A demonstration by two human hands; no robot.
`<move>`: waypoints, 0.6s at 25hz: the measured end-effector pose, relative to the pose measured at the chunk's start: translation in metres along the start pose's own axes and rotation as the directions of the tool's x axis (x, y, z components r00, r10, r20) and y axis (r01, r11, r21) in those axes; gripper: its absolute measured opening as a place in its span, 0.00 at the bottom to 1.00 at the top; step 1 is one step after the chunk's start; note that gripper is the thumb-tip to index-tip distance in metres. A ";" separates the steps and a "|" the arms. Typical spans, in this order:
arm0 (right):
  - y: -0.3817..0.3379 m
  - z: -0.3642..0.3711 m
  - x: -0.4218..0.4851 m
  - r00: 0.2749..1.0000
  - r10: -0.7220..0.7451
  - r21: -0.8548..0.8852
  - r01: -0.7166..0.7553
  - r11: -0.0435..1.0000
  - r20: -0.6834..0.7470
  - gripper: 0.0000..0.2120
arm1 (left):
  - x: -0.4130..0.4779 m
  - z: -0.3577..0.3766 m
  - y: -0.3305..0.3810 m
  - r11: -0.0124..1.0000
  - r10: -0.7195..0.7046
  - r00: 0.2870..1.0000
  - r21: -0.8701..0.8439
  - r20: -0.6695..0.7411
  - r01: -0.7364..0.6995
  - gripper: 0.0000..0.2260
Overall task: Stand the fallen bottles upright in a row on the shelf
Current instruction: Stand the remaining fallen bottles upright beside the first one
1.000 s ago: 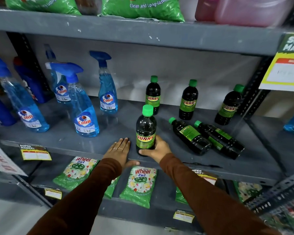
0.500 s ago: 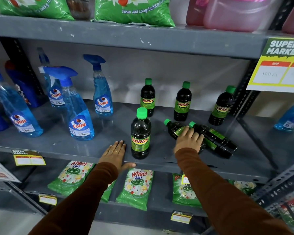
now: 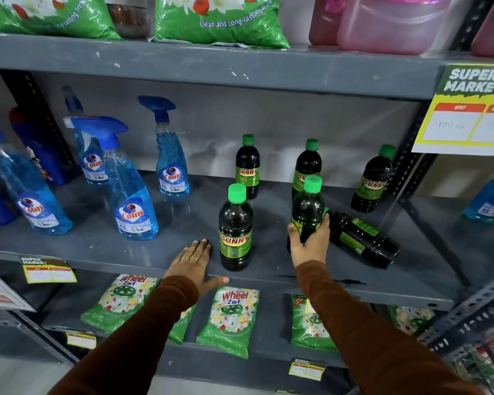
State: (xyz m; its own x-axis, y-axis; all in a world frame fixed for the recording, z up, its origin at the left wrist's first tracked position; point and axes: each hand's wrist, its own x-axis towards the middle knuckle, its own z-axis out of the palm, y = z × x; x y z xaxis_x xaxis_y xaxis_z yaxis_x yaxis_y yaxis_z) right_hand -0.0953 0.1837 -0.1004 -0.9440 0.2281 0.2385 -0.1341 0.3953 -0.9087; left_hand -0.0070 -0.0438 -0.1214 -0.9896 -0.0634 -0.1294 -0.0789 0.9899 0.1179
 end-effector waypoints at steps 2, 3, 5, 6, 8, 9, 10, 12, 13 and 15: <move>-0.005 -0.001 0.000 0.995 0.027 -0.137 -0.040 0.990 -0.097 0.51 | 0.000 -0.001 0.000 1.000 0.000 1.000 0.009 0.008 0.000 0.64; -0.007 -0.001 0.000 0.991 0.032 -0.168 -0.053 0.984 -0.128 0.53 | 0.000 0.000 0.000 1.000 -0.001 1.000 0.011 0.007 0.001 0.65; -0.007 -0.003 0.002 0.991 0.013 -0.113 -0.028 0.993 -0.134 0.50 | 0.000 0.000 0.000 1.000 0.000 1.000 0.016 -0.001 0.000 0.64; -0.005 -0.004 0.001 0.992 -0.012 -0.076 0.003 0.997 -0.122 0.48 | 0.000 -0.001 0.000 1.000 0.001 1.000 0.019 -0.001 -0.001 0.64; -0.002 -0.005 -0.003 0.990 -0.069 -0.069 0.060 0.996 -0.125 0.48 | 0.000 -0.001 0.001 1.000 -0.003 1.000 0.019 0.005 0.002 0.64; -0.002 -0.003 -0.004 0.986 -0.075 -0.119 0.058 0.991 -0.147 0.49 | 0.000 -0.001 0.001 1.000 -0.005 1.000 0.020 0.005 0.005 0.65; -0.004 -0.001 -0.004 0.982 -0.057 -0.182 0.024 0.983 -0.178 0.50 | 0.001 -0.001 0.001 1.000 -0.008 1.000 0.020 0.004 0.008 0.65; -0.010 0.002 -0.003 0.974 -0.004 -0.239 -0.052 0.970 -0.226 0.53 | 0.001 0.000 0.001 1.000 -0.009 1.000 0.018 0.003 0.009 0.65; -0.012 0.001 -0.001 0.978 0.019 -0.220 -0.065 0.973 -0.209 0.53 | 0.002 0.000 0.001 1.000 -0.009 1.000 0.018 0.000 0.009 0.65; -0.008 -0.004 0.001 0.991 0.019 -0.106 -0.034 0.994 -0.136 0.51 | 0.001 0.001 0.001 1.000 -0.007 1.000 0.021 -0.004 0.007 0.65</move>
State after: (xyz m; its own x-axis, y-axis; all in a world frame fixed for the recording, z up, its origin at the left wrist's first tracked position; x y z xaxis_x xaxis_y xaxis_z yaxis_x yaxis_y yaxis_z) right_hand -0.0936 0.1842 -0.0912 -0.8967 0.3544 0.2651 -0.0692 0.4794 -0.8749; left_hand -0.0083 -0.0427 -0.1221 -0.9894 -0.0711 -0.1267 -0.0835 0.9919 0.0958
